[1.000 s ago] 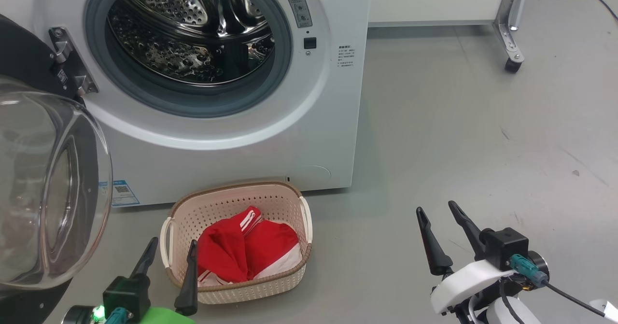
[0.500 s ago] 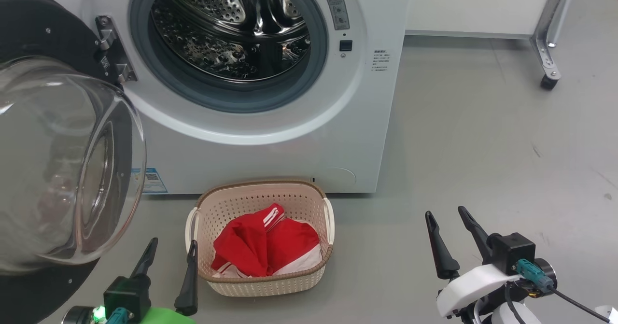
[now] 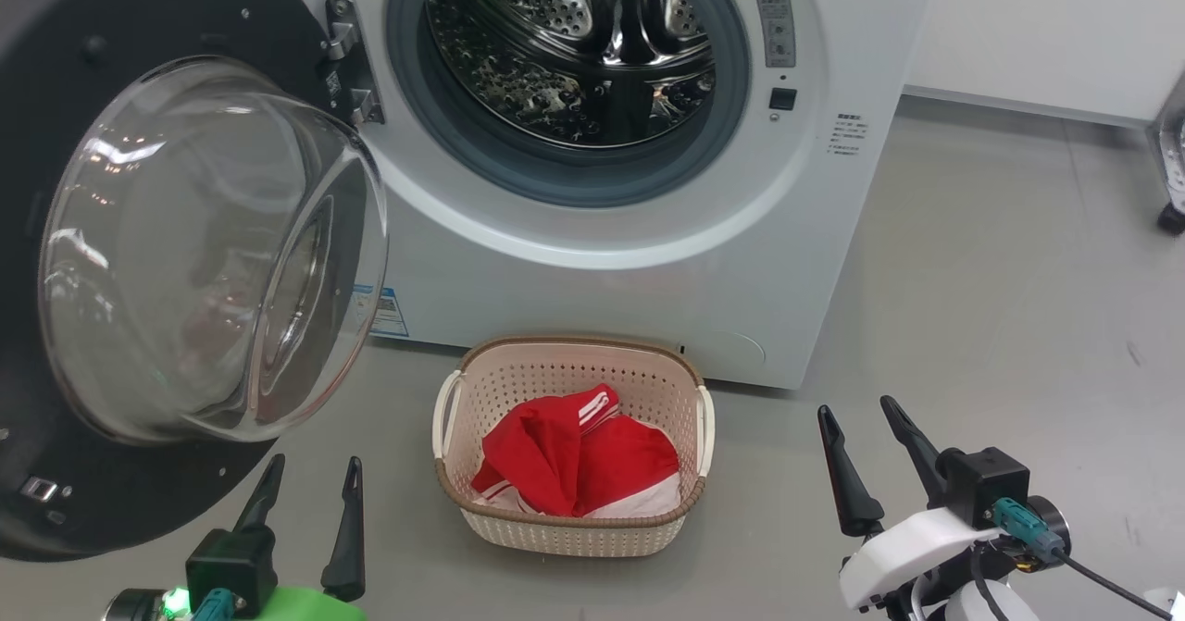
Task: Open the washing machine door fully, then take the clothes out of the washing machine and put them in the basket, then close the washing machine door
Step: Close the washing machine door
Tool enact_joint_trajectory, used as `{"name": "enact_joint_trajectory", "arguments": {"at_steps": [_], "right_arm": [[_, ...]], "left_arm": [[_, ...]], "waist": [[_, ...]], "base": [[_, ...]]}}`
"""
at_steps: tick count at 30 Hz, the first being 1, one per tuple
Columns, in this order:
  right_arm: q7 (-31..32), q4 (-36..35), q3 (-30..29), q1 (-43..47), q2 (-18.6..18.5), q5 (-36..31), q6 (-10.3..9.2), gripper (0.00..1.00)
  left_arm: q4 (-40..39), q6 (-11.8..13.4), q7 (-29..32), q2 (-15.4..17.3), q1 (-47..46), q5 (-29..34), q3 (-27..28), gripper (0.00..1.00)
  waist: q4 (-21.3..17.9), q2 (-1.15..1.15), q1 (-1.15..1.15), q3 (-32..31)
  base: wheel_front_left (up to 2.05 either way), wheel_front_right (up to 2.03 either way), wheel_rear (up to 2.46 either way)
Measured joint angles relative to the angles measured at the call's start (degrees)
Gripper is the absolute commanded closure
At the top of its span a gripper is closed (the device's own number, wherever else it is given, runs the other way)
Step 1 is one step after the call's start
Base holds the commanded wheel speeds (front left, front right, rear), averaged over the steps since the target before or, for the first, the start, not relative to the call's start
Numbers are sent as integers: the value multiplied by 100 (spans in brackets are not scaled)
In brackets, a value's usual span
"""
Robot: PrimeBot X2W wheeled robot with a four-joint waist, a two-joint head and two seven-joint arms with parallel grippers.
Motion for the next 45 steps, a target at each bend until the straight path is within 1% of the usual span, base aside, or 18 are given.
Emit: {"name": "enact_joint_trajectory", "arguments": {"at_steps": [10, 17, 20, 35, 36, 37, 38, 39, 40, 41, 43, 45], "right_arm": [[0, -43, 22, 83, 11, -4, 0, 0], [0, -32, 75, 87, 23, -4, 5, 0], [0, -14, 148, 87, 30, -7, 9, 0], [0, 23, 194, 87, 31, -7, 10, 0], [0, 23, 197, 87, 31, -7, 10, 0], [0, 24, 198, 87, 31, -7, 10, 0], [0, 24, 200, 87, 31, -7, 10, 0], [0, 26, 200, 87, 31, -7, 10, 0], [0, 27, 202, 87, 31, -7, 10, 0], [0, 29, 204, 87, 31, -7, 10, 0], [0, 30, 205, 87, 31, -7, 10, 0], [0, 31, 207, 87, 31, -5, 10, 0]], "left_arm": [[-1, 33, 0, 21, 0, 21, 75, 0], [-8, 56, -7, 22, 1, 21, 171, 0], [-11, 58, -9, 26, 6, 19, 255, 0], [-20, 58, -10, 23, 114, 9, 233, 0], [-22, 58, -10, 23, 114, 9, 232, 5], [-23, 58, -10, 24, 114, 9, 232, 22], [-24, 57, -10, 25, 114, 9, 232, 60], [-29, 57, -9, 27, 114, 9, 232, 71], [-36, 52, -9, 32, 114, 8, 230, 93], [-45, 48, -9, 37, 114, -11, 226, 100], [-58, 45, -9, 37, 114, -89, 226, 100], [-59, -23, 0, 41, 115, -156, 213, 100]], "waist": [[571, 0, 0, -4], [840, 0, 0, -10], [893, 0, 0, -16], [979, 0, 0, -31], [984, 0, 0, -31], [988, 0, 0, -32], [992, 0, 0, -33], [995, 0, 0, -34], [999, 0, 0, -34], [1003, 0, 0, -35], [1011, 0, 0, -37], [1018, 0, 0, -38]], "base": [[0, 0, 0], [0, 0, 0], [0, 0, 0], [0, 0, 0], [0, 0, 0], [0, 0, 0], [0, 0, 0], [0, 0, 0], [0, 0, 0], [0, 0, 0], [0, 0, 0], [0, 0, 0]]}}
